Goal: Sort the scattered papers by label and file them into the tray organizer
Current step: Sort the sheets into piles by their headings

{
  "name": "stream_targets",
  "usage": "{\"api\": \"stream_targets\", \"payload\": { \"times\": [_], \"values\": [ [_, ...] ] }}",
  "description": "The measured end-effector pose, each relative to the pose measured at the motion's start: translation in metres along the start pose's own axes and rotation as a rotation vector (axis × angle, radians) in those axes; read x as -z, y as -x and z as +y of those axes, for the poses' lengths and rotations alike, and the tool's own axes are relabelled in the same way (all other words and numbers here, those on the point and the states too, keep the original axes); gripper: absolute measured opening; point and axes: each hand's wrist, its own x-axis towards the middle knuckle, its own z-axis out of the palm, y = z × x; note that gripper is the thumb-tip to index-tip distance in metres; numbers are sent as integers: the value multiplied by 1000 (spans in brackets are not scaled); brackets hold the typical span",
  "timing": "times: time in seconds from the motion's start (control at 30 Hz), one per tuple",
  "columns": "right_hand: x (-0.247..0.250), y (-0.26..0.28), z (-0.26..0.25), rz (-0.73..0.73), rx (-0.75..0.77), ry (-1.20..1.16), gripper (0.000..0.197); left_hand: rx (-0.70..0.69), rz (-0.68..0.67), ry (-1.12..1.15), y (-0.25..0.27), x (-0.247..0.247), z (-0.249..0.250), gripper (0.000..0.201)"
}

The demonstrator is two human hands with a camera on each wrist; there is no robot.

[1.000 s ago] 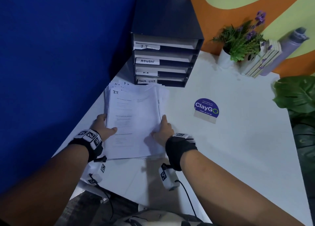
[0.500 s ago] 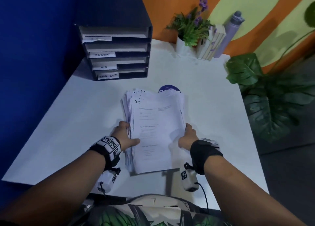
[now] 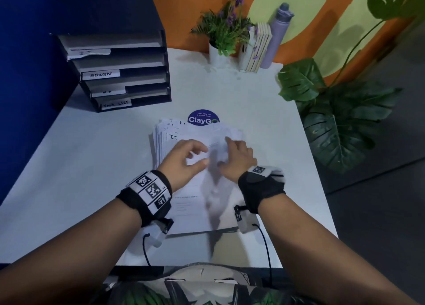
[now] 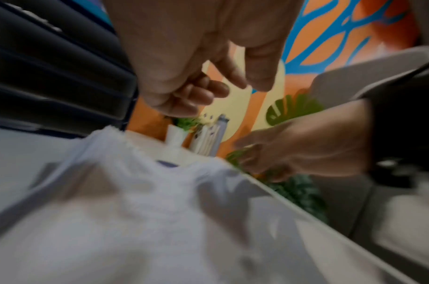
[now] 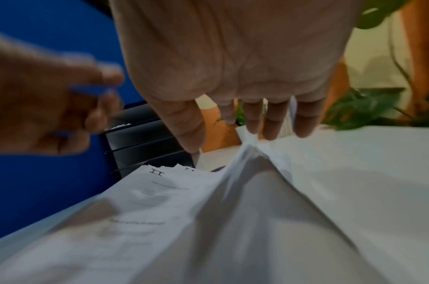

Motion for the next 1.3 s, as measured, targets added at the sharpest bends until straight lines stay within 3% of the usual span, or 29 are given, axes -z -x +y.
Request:
{"api": "stream_targets", "payload": {
  "times": [0.07, 0.13, 0.27, 0.33, 0.53, 0.73, 0.77, 0.83, 0.9, 0.93, 0.97, 1.03, 1.07, 1.13, 1.2, 1.3],
  "values": [
    [8, -13, -12, 13, 74, 113, 62, -65, -89, 113, 2, -7, 28, 16],
    [15, -26, -24, -16, 114, 213, 50, -16, -147, 166, 2, -13, 48, 6],
    [23, -39, -40, -51, 227, 455, 36, 170, -109, 93, -3, -16, 61, 47],
    [22, -42, -41, -22, 254, 499, 32, 226, -66, 39, -5, -14, 63, 54],
    [35, -48, -45, -123, 210, 532, 36, 264, -56, 271, -5, -14, 75, 13],
    [49, -45, -57, -183, 187, 411, 30, 230, -67, 480, -7, -10, 85, 19],
    [52, -44, -56, -157, 181, 345, 33, 215, -67, 493, -7, -10, 87, 19],
    [47, -46, -49, -207, 155, -22, 43, 199, -60, 581, -8, -10, 94, 21],
    [32, -55, -42, -170, 252, -177, 48, 183, -66, 658, -10, -7, 100, 22],
    [15, -67, -33, -160, 304, -275, 44, 177, -71, 652, -11, -5, 101, 23],
    [8, -80, -30, -161, 264, -304, 34, 174, -70, 624, -10, -4, 101, 25],
    [37, -70, -43, -287, 96, -327, 9, 176, -49, 538, -8, -4, 100, 26],
    [51, -62, -50, -244, 8, -309, 7, 185, -36, 507, -7, -5, 100, 26],
    [72, -56, -53, -254, 69, -265, 28, 195, -5, 469, -4, -7, 99, 27],
    [81, -60, -51, -323, 67, -423, 49, 176, 13, 421, -5, -6, 100, 27],
    [82, -61, -56, -378, 79, -518, 48, 154, -1, 325, -4, -8, 101, 22]
  ]
}}
